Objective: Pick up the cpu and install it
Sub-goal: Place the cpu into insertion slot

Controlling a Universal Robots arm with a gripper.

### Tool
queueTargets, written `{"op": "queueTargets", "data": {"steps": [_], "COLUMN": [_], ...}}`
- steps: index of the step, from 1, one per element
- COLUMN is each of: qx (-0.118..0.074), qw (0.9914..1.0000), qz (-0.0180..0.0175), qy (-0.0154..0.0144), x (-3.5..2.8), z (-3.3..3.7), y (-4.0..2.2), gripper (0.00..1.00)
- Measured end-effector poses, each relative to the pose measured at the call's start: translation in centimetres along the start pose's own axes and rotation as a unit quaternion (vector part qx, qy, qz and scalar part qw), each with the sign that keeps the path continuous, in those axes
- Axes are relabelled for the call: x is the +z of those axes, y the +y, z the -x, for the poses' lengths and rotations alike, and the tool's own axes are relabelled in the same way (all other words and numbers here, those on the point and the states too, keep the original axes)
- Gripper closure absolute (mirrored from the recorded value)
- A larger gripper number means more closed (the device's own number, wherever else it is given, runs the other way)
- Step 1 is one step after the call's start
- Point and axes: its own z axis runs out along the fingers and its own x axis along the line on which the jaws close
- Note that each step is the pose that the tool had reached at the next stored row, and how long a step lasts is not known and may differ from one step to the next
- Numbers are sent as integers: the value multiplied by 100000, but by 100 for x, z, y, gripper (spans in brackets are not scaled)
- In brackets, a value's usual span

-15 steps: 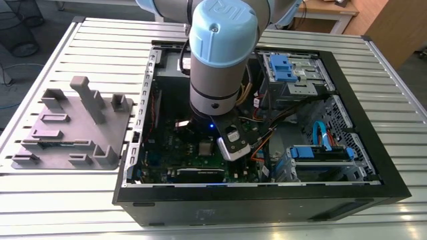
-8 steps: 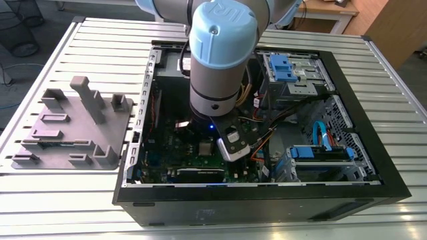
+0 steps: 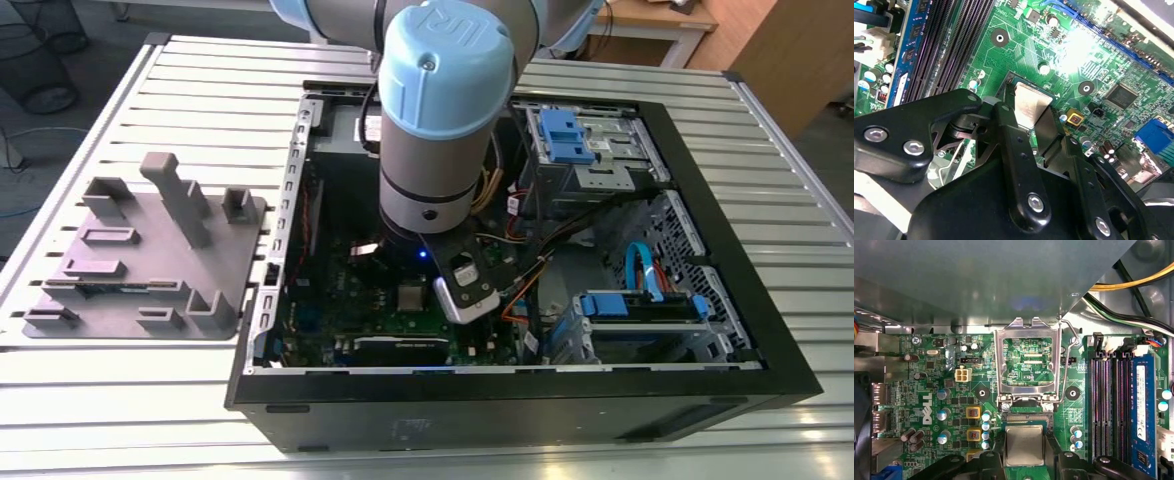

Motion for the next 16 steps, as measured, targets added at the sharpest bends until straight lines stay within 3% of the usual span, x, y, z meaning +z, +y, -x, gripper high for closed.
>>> {"op": "queueTargets", "data": {"steps": [6, 16], "qx": [2, 1], "qw": [100000, 100000], "qz": [-9, 0], "qy": [7, 3], "x": [0, 1], "z": [0, 0], "y": [0, 0], "gripper": [62, 62]}}
